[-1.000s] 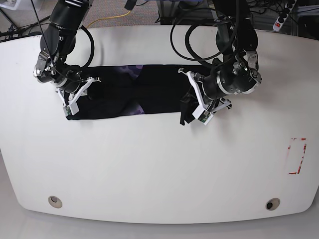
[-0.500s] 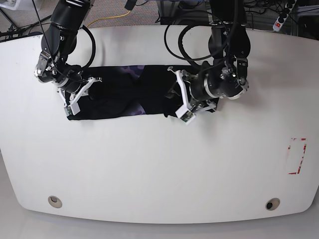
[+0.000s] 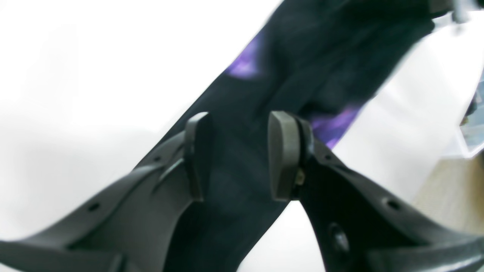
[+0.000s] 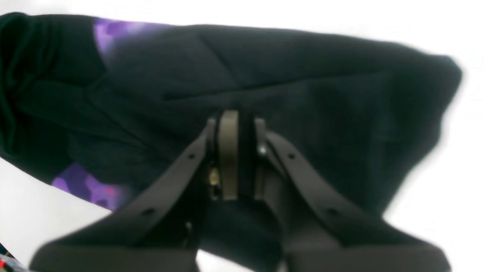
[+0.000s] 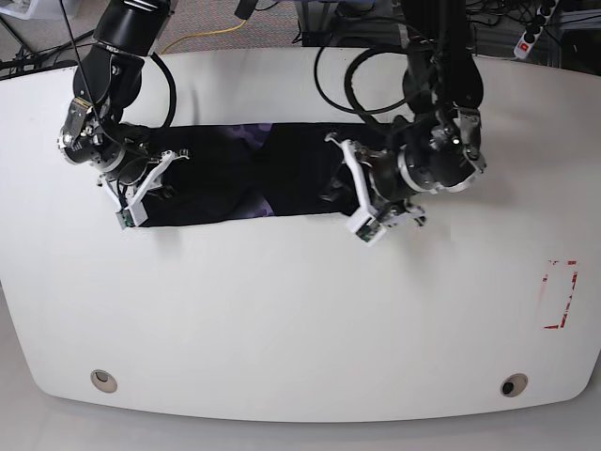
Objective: Fold the T-shirt properly
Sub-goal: 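Pull the strip with both grippers, straightening it along the table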
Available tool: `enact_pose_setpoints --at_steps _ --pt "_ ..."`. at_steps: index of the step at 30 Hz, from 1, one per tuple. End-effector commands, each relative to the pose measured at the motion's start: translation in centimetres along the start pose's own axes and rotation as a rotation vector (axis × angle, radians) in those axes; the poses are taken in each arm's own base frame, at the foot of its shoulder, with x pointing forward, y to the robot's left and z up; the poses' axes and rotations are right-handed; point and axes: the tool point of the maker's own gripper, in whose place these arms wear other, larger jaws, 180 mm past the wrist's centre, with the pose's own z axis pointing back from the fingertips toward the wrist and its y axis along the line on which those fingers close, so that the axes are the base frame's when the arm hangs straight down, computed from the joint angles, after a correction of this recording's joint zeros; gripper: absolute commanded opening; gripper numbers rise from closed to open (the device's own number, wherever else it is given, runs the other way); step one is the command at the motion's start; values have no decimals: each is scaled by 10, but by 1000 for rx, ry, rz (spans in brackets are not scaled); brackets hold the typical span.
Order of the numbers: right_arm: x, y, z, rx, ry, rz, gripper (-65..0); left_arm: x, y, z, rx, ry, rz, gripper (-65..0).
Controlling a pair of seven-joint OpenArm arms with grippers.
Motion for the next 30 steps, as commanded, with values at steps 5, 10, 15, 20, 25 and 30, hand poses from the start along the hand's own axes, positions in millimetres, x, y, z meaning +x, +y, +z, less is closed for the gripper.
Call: enact_pose_setpoints --at_steps 5,10,15,20,25,30 --pt "38 -17 39 -39 -136 -19 -373 -52 45 24 98 118 13 -424" --pt "41 -45 63 -83 -198 -121 -124 -82 45 20 76 159 53 -425" --pt "23 -83 66 -106 -161 -250 -79 -101 39 9 43 158 113 -425" --pt "-1 -95 49 -55 -113 -357 -120 -112 38 6 32 178 136 -425" --pt "-12 -94 36 -25 -114 -417 -125 -112 38 6 31 180 138 -425" --pt "-25 -89 25 1 -92 -461 -125 -112 39 6 33 179 135 -425"
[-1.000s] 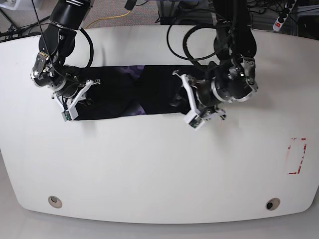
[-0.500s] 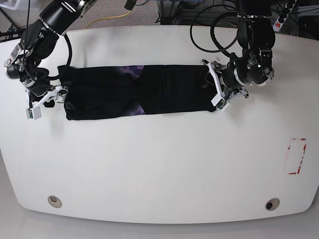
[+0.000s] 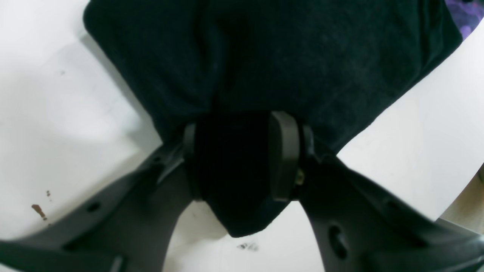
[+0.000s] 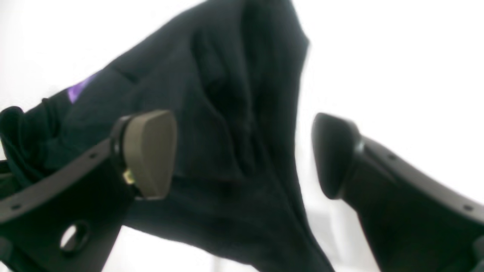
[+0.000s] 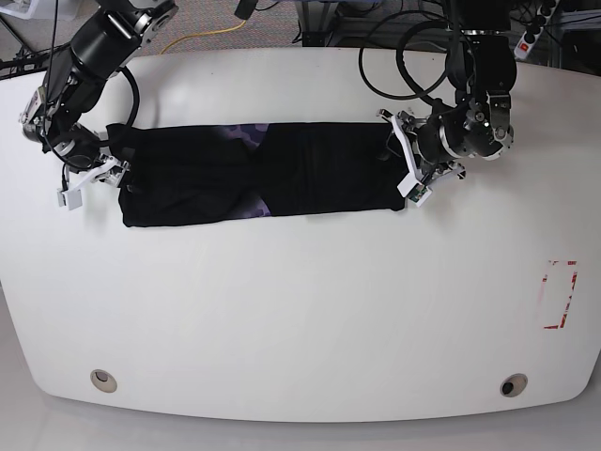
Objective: Fold the T-shirt properly
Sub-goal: 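Pull the strip with both grippers, straightening it along the table, then fold the strip ends toward each other with both grippers into a bundle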
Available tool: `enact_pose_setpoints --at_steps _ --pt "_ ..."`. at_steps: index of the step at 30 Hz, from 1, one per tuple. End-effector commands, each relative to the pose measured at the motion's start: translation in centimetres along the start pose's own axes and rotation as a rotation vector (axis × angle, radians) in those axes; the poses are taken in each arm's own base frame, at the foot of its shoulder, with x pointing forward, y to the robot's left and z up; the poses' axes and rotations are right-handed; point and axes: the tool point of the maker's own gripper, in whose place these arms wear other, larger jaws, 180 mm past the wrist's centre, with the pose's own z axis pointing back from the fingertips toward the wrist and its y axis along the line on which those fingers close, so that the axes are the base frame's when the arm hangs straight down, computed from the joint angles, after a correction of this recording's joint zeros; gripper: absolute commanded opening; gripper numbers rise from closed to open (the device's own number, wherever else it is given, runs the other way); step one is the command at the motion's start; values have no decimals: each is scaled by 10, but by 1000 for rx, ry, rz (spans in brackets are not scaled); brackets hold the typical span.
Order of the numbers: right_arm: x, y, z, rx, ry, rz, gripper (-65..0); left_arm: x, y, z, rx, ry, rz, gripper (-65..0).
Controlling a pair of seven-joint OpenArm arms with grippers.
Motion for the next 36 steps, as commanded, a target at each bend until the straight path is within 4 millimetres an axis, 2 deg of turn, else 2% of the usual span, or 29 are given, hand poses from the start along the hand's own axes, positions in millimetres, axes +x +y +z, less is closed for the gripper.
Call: enact_pose_setpoints --at_steps 1,5,8,12,13,14,15,18,20,24,29,32,36 --pt "10 -1 3 0 -20 13 -125 5 2 3 8 -14 -15 -425" --pt "1 13 -10 31 14 31 -128 5 2 3 9 -14 -14 -425" --pt "-1 20 -14 46 24 41 -211 4 3 3 10 -11 -7 -425" --pt "-2 29 -22 69 1 27 -479 4 3 3 11 -10 -7 -425" --pt "-1 29 -22 69 -3 28 -569 4 3 3 11 -10 -7 -425" --pt "0 29 -21 68 -7 30 -631 4 3 3 11 -10 -7 -425" --pt "1 29 -21 68 -9 30 -650 5 3 3 12 -11 -7 -425" --pt "7 30 -18 64 -24 45 -650 7 2 2 9 -16 -5 -425" --pt "22 32 -5 34 -63 106 -650 5 1 0 5 -11 -1 -425" --pt "37 42 26 -32 -124 223 -650 0 3 -10 2 8 68 -425" --pt "43 52 49 -95 -116 295 -650 5 -1 -28 -29 12 136 -425" --pt "43 67 54 -98 -122 328 -650 8 -6 -39 -58 18 163 -425" --pt "46 100 51 -63 -134 416 -650 18 -16 -50 -94 7 187 -425"
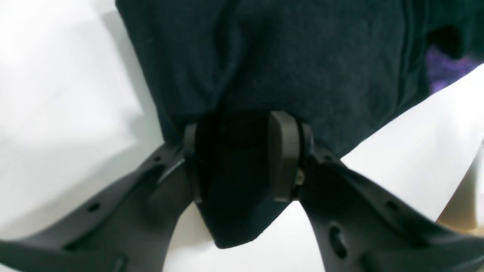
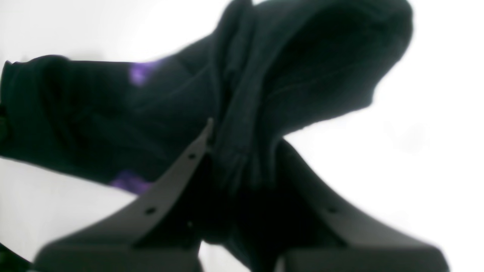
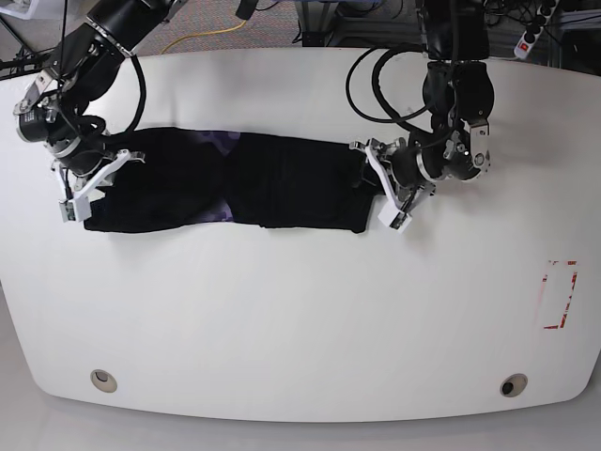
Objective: Fold the T-shirt properly
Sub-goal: 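Fold the strip ends toward each other with both grippers into a bundle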
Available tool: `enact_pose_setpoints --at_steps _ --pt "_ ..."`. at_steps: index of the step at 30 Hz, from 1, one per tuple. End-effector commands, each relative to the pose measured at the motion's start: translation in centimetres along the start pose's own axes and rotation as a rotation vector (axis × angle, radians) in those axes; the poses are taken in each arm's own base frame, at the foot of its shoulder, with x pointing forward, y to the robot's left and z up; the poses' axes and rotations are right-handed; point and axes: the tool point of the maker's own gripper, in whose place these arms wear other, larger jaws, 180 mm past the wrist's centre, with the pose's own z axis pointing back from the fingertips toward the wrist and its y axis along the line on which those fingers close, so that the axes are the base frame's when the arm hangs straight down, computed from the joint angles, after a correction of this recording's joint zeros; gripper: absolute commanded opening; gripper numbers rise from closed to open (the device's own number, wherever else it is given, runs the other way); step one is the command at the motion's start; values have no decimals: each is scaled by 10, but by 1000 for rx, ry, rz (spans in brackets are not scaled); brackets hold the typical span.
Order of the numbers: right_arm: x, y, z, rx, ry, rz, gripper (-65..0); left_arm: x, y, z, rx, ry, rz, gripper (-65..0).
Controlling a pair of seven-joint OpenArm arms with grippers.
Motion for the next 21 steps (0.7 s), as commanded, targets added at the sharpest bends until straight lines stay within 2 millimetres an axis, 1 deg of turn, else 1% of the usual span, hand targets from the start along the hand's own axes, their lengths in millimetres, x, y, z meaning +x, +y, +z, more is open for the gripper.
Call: enact_pose_setpoints --at_steps 1,3,4,7,8,9,13,15,19,21 --pt "29 27 2 52 -80 93 -650 -17 -3 -8 14 84 15 -425" --pt "30 44 -1 85 -79 126 -650 -14 -11 -14 -5 75 27 -425" --pt "32 57 -3 117 -92 133 -650 -12 -16 -16 -16 68 32 -425" --pt "38 88 -4 224 -142 107 -650 -3 -23 -19 -30 48 32 -425" --pt "40 99 -5 266 -155 103 -650 -3 -23 -19 -30 48 32 -425" --pt "41 106 -6 290 -160 104 -650 -3 -24 -20 -33 48 32 -425" --pt "42 142 -10 402 -177 112 -650 -2 -40 -27 -65 60 0 -425" --pt "42 161 -12 462 -184 107 -650 -2 -43 -28 -71 65 -11 -425" --pt "44 184 -15 522 -194 90 -650 -2 -45 -28 -75 64 -11 -425" --pt "39 195 -21 558 -176 77 -650 -2 -45 -28 -75 65 -10 -425"
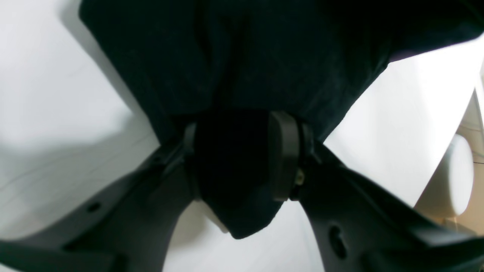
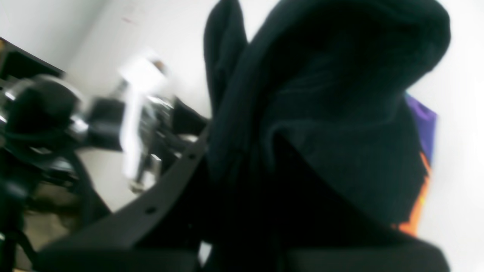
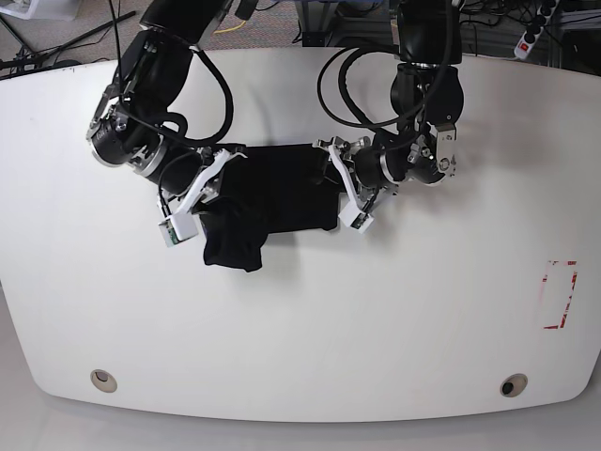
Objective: Fold the T-shirt properly
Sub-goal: 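Fold the strip ends toward each other with both grippers into a bundle, then release the bundle with the left gripper and lift it away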
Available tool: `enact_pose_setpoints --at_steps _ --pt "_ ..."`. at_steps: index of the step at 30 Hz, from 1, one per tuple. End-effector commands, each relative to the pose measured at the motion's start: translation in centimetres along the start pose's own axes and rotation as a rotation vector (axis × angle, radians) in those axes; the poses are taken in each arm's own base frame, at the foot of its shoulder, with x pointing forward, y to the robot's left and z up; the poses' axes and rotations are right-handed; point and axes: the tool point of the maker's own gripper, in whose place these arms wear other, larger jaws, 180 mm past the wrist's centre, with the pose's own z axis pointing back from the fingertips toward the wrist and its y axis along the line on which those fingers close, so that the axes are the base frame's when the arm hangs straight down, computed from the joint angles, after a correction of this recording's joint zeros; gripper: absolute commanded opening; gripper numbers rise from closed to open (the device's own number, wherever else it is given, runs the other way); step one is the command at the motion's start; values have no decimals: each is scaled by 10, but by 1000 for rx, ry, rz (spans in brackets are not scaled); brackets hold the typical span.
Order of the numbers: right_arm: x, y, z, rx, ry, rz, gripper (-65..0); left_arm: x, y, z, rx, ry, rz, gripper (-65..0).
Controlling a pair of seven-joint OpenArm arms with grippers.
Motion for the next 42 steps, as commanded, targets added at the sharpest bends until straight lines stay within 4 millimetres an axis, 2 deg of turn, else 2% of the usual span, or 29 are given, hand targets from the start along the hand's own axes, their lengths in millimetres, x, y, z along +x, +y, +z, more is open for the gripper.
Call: enact_pose_setpoints --at_steps 1,4,6,10,11,12,15,18,19,21,23,25,30,33,37,39,42 --pt "12 10 -8 49 -47 6 -650 -5 3 1 20 44 -11 -425" --pt "10 19 -23 107 -70 -26 -650 -4 4 2 24 37 -9 -425" --pt "7 18 -29 124 -67 -34 -633 -5 5 3 25 39 -8 -425" --pt "-3 11 -38 147 -46 -48 -466 -6 5 3 23 39 -7 -425" --pt "-5 6 -39 142 -50 -57 -396 -6 5 3 23 39 -7 -425" --pt "-6 4 -39 140 -52 -62 -358 -5 5 3 24 38 -8 -425" --pt "-13 -5 -42 132 -43 -92 -187 2 7 6 29 -4 -3 -425" --pt "-13 -12 -40 121 -31 -83 -70 20 12 18 38 -104 23 -425" --pt "-12 -12 -40 120 -32 -81 -59 23 12 20 32 -125 34 -425" --pt "-10 -12 -38 121 -36 -75 -73 28 13 26 6 -175 78 -424" --pt "-6 -11 -34 115 -43 -54 -90 42 13 38 -15 -245 101 -425" --pt "-1 -12 -27 104 -46 -17 -109 46 26 62 2 -306 111 -425" --pt "-5 -10 -13 83 -32 35 -140 47 48 112 67 -383 87 -425" --pt "-16 -10 -11 79 -9 22 -165 38 69 145 135 -397 77 -425" --pt "-32 4 -22 126 43 18 -233 20 100 186 241 -379 72 -425" --pt "-35 11 -29 154 56 16 -290 11 111 202 275 -357 66 -425" --pt "-38 22 -38 193 65 18 -369 4 116 215 297 -315 31 -425"
